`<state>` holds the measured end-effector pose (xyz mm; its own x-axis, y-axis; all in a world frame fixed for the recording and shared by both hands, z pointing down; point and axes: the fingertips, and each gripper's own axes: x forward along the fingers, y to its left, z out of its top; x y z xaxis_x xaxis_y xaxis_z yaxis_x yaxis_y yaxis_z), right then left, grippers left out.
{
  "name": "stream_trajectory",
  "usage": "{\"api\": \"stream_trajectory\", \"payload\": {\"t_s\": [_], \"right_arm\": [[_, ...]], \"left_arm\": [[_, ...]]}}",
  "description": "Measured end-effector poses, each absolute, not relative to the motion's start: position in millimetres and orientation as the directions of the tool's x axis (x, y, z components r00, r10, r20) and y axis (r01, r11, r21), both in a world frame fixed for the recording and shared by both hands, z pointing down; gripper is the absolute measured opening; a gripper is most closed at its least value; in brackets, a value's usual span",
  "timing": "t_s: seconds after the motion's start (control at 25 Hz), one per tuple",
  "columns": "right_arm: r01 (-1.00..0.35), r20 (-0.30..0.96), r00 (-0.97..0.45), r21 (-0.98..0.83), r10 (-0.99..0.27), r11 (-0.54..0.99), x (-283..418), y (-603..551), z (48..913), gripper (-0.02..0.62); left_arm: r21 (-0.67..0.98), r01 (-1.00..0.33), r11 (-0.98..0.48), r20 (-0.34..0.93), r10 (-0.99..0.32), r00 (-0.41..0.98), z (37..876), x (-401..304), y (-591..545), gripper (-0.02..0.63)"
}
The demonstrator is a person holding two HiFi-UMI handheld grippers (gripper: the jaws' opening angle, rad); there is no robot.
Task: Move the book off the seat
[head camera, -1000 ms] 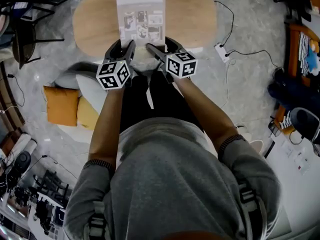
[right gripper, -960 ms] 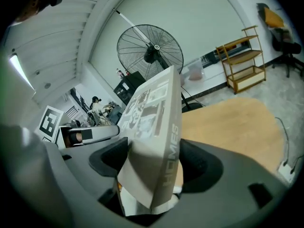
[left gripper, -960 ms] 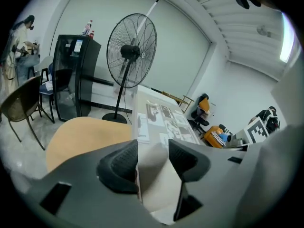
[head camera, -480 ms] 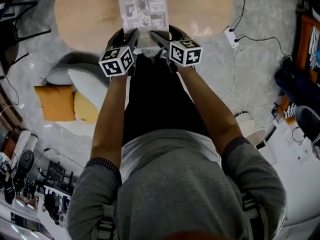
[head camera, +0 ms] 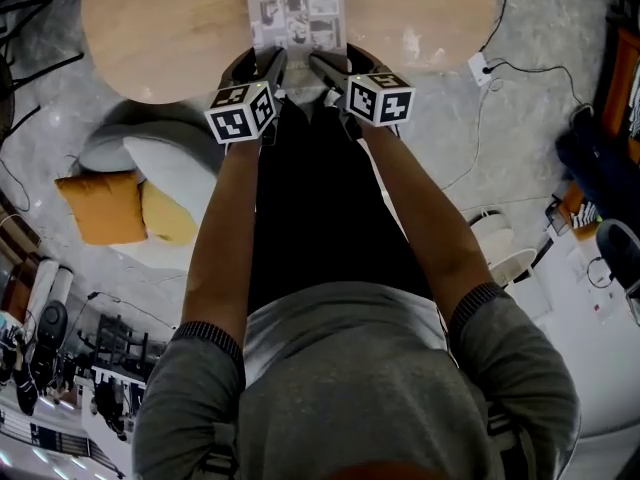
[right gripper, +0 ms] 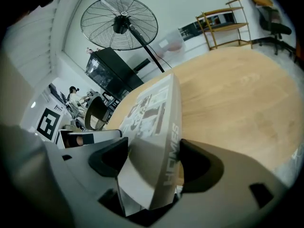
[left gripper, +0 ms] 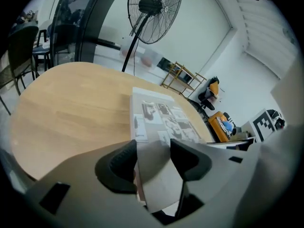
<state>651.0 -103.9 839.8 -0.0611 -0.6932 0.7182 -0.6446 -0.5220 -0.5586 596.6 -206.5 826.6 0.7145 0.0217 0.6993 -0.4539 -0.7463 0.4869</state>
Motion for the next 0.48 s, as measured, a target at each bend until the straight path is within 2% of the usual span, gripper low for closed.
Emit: {"api": "stream_trajectory", "payload": {"t_s": [0.48], "right_arm": [[-0.651, 0.769, -0.062, -0.515, -0.637, -0.558, 653.9, -95.0, 875.2, 0.352]], "left_arm": [[0.482, -0.44, -0.757, 0.728, 0.068, 0.682, 863.7, 600.9, -198.5, 0.249]]}}
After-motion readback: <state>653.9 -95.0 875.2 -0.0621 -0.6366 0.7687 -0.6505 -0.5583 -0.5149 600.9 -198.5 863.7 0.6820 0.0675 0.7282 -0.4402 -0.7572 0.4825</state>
